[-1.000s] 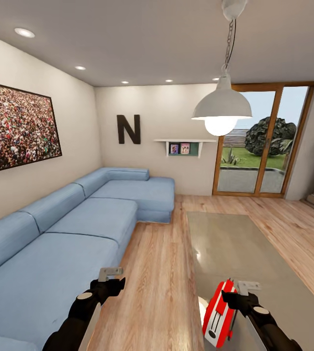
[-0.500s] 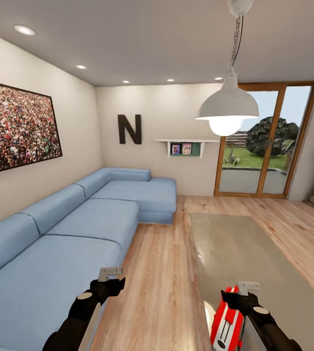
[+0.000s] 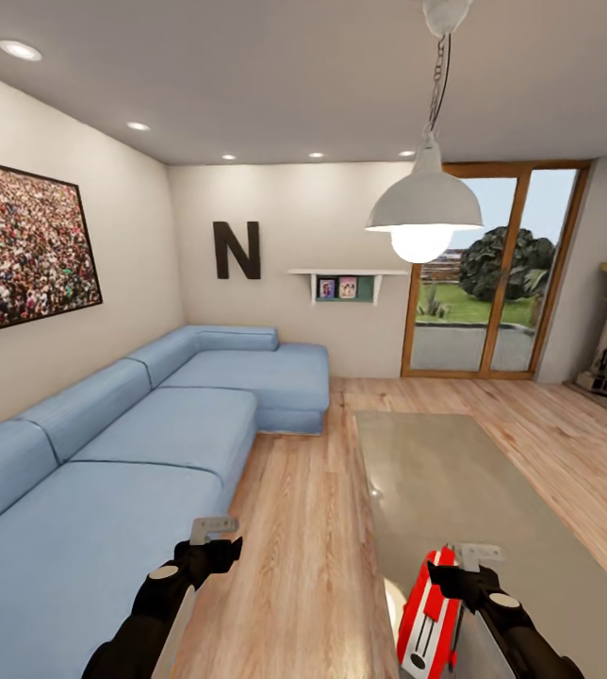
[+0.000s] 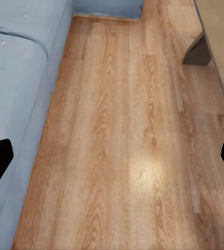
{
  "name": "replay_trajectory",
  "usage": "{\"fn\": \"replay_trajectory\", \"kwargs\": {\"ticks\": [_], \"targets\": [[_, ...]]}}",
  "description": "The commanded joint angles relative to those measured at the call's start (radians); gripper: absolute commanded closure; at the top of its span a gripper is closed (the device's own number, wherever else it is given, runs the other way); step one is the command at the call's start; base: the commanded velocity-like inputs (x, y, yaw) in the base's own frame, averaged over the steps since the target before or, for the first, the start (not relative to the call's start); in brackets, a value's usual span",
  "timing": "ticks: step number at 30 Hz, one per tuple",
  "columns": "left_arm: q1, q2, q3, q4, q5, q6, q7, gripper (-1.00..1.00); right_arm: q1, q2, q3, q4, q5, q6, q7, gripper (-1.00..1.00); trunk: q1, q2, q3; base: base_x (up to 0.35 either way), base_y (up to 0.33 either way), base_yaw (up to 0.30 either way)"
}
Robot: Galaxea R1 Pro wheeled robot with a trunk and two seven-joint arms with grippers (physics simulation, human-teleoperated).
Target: Turn on the radio receiver that's on the table in the living room.
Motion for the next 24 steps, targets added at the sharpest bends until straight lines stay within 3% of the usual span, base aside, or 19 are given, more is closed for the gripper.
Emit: {"fn": "replay_trajectory", "kwargs": {"ticks": [1, 24], "targets": [[0.0, 0.0, 0.0, 0.0, 0.0, 0.0, 0.0, -1.0, 0.0, 0.0, 0.0, 0.0, 0.0, 0.0, 0.0, -1.0, 0.0, 0.0, 0.0, 0.0, 0.0, -0.102], [0.0, 0.0, 0.0, 0.0, 0.0, 0.0, 0.0, -1.0, 0.0, 0.001, 0.005, 0.0, 0.0, 0.028, 0.0, -1.0, 0.0, 0.0, 0.0, 0.0, 0.0, -0.007]]}}
